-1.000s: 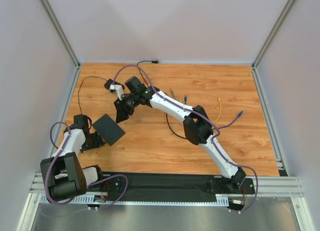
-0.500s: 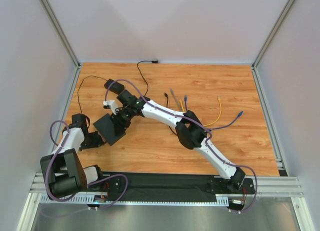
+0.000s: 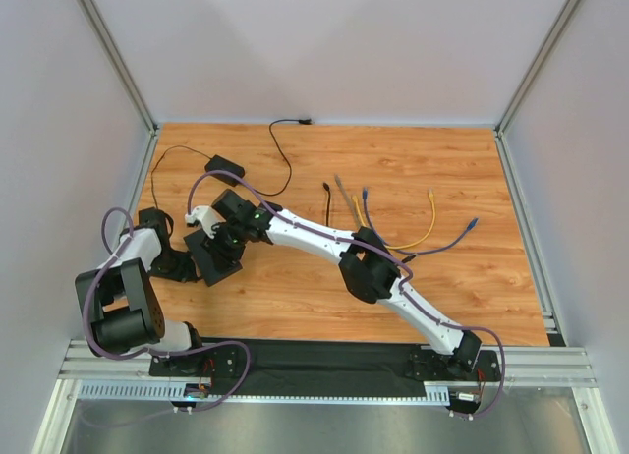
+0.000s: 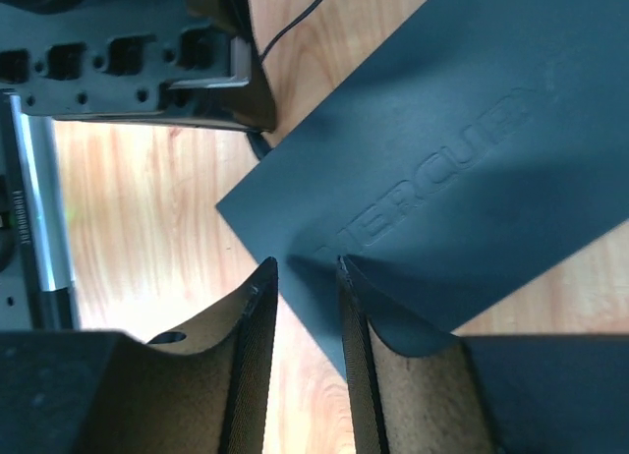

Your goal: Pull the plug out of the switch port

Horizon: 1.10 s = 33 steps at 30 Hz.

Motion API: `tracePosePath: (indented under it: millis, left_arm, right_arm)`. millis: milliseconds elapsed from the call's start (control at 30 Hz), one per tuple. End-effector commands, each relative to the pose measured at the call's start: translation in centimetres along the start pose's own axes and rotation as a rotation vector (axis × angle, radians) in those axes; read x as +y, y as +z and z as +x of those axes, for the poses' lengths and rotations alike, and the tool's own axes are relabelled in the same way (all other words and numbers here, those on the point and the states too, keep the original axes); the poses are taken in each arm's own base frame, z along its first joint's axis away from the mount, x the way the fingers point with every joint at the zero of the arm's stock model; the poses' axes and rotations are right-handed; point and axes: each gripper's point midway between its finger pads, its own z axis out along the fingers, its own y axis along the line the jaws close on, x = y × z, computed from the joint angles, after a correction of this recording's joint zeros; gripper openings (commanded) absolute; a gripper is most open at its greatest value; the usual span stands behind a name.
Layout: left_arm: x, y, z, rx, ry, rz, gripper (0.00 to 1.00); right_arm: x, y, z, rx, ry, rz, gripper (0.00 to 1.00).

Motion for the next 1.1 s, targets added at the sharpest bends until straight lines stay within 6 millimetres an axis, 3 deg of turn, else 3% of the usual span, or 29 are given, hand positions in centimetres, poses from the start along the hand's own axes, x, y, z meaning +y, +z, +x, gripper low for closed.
tracePosePath:
  millis: [0, 300, 467, 700, 1067]
  left_arm:
    - [0.2, 0.8, -0.7, -0.029, 0.081, 0.006, 0.0]
    - [0.8, 1.7, 0.1, 0.007, 0.099, 0.015, 0.0]
    - [1.0, 2.1, 0.7, 0.029, 0.075, 0.017, 0.0]
    - [1.3, 2.5, 1.1, 0.022, -0.012, 0.038, 0.0]
    - [2.4, 2.0, 0.8, 0.02, -0.143, 0.026, 0.0]
  right_arm:
    - [-2.7, 1.3, 1.8, 0.041, -0.033, 0.082, 0.33]
    - [-2.6, 2.6, 2.1, 0.036, -0.012, 0.045, 0.17]
    - [-2.8, 3.0, 2.6, 0.045, 0.02, 0.048, 0.0]
    - [-4.0, 3.6, 5.3, 0.103, 0.238, 0.159, 0.0]
    - [-6.5, 4.1, 9.6, 0.192, 0.434, 0.348, 0.0]
